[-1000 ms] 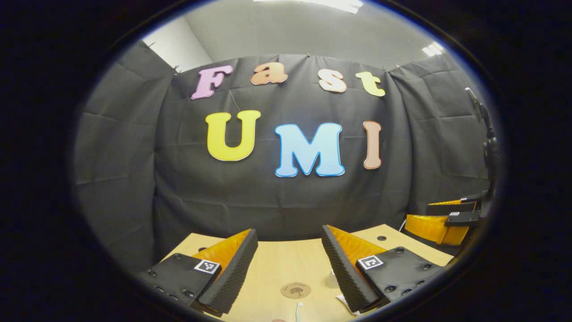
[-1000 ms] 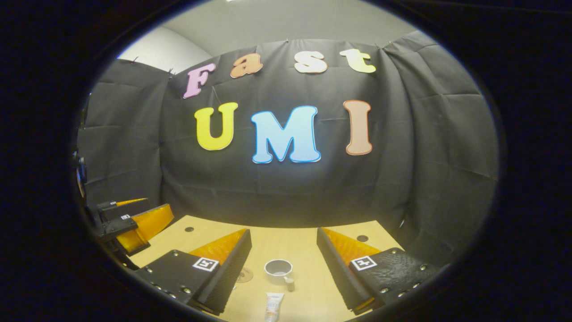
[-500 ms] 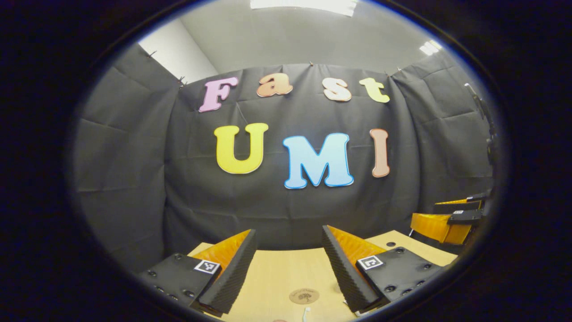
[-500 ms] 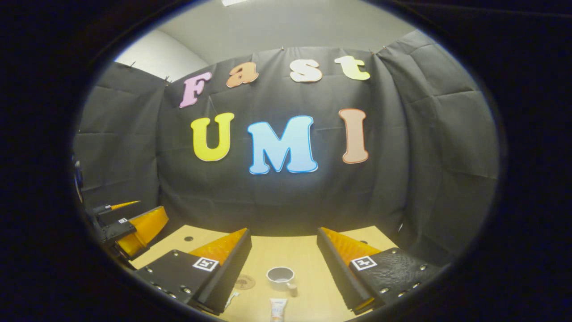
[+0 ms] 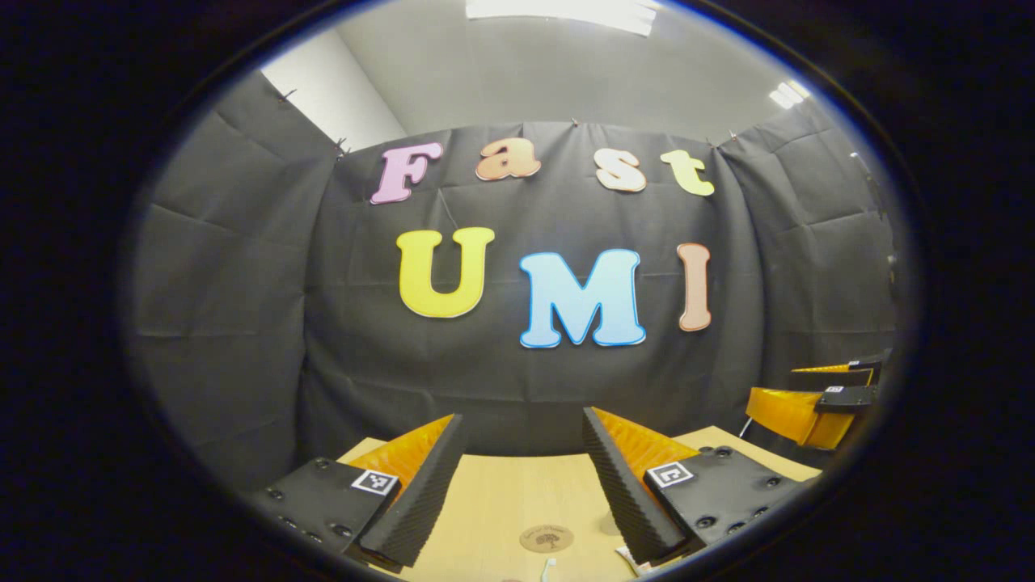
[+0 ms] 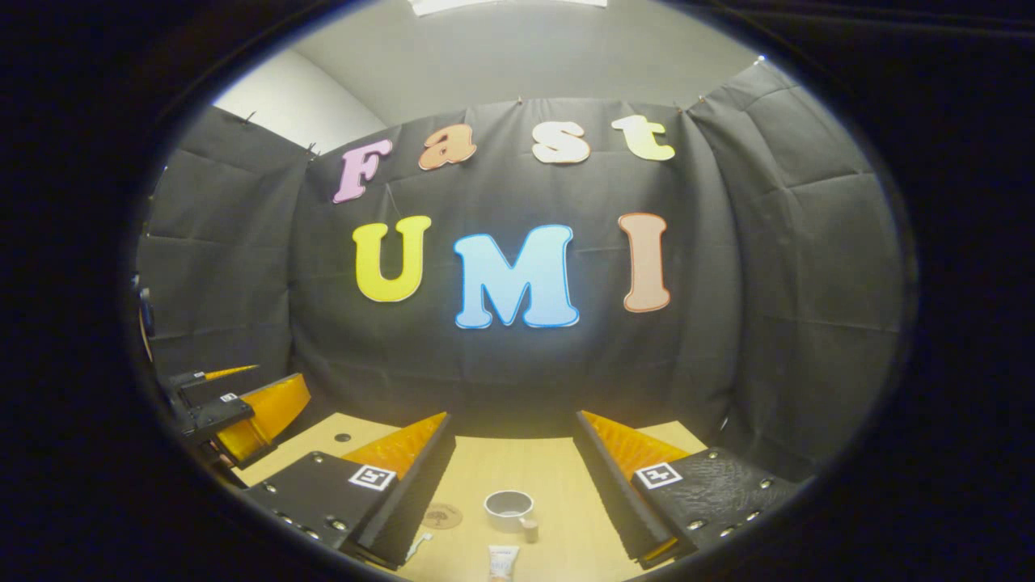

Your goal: Put the toothbrush and toothpaste on the desktop into the cup, then pick up the cup and place it on the coaster on the desktop.

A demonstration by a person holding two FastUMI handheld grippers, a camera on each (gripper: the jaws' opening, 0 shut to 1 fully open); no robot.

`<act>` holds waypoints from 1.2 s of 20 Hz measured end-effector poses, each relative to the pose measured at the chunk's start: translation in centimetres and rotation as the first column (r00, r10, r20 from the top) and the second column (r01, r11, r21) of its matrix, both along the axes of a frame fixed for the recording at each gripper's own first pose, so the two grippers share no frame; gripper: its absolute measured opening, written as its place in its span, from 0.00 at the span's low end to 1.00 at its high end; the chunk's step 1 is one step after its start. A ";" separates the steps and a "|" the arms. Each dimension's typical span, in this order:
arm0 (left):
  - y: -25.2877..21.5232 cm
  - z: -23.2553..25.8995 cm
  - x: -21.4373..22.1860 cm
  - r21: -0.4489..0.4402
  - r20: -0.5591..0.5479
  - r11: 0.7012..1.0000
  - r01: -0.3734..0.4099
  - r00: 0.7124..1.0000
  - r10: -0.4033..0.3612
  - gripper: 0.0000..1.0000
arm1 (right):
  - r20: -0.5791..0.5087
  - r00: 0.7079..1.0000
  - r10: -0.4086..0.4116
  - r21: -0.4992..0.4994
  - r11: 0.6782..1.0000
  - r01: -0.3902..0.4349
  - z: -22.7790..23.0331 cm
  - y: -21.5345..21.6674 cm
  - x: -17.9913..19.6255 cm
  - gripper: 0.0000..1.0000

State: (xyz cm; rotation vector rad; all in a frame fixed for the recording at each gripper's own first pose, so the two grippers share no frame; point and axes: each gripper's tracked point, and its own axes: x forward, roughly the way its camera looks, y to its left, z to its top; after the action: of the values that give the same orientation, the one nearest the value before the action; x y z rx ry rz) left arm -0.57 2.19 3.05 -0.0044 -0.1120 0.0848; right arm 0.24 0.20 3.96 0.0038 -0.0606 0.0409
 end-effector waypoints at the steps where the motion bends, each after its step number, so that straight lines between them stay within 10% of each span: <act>1: 0.2 0.1 0.0 -0.001 0.004 1.000 -0.009 1.000 0.009 0.96 | 0.012 1.000 -0.013 -0.004 1.000 0.013 0.2 -0.1 -0.1 0.92; 12: -0.7 -12.7 3.5 -0.039 -0.277 0.997 0.063 0.958 -0.072 0.96 | -0.255 0.964 0.077 -0.054 0.994 -0.094 -10.8 2.2 3.1 0.92; 24: -1.4 -29.0 3.4 -0.117 -0.610 0.989 0.094 0.779 -0.146 0.97 | -0.602 0.792 0.099 -0.014 0.991 -0.135 -23.3 3.2 3.8 0.93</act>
State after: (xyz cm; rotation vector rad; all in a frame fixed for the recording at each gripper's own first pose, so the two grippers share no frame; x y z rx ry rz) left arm 2.82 0.74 -25.95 -0.0640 0.5561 -0.0419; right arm 4.06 3.41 -19.35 -0.0368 0.5857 0.1650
